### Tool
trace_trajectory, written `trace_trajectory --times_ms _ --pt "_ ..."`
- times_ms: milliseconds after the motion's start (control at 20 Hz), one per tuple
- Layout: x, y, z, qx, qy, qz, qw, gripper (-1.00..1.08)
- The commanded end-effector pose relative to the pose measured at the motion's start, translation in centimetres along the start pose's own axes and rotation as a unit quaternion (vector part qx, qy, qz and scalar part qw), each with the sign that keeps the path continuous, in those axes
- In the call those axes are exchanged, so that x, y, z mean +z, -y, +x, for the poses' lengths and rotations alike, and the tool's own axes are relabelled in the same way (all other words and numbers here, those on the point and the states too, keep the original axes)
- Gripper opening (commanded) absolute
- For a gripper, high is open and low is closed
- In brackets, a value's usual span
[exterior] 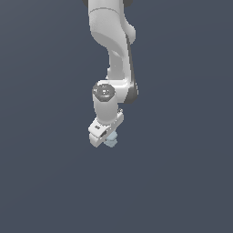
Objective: Pick up the object and move it to a goal position.
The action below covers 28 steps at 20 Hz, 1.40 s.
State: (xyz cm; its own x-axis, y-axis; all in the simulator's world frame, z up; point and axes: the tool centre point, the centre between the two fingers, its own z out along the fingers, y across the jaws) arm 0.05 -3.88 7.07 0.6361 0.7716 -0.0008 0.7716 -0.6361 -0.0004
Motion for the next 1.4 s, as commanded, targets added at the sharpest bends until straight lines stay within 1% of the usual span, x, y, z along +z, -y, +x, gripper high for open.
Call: trace_trajectory --times_ms 0,550,850,1100,1350 --pt "-0.3 2.3 0.9 -0.001 0.000 0.000 1.0000 -1.00" --pt "-2.2 15.1 5.5 -0.001 0.000 -0.001 1.0000 -1.00" --pt "-3.2 21.3 7.9 -0.001 0.000 -0.001 1.0000 -1.00" --pt "-3.7 25.0 9.5 -0.001 0.000 -0.001 1.0000 -1.00" --pt "-4.1 27.0 10.4 -0.001 0.000 0.000 1.0000 -1.00"
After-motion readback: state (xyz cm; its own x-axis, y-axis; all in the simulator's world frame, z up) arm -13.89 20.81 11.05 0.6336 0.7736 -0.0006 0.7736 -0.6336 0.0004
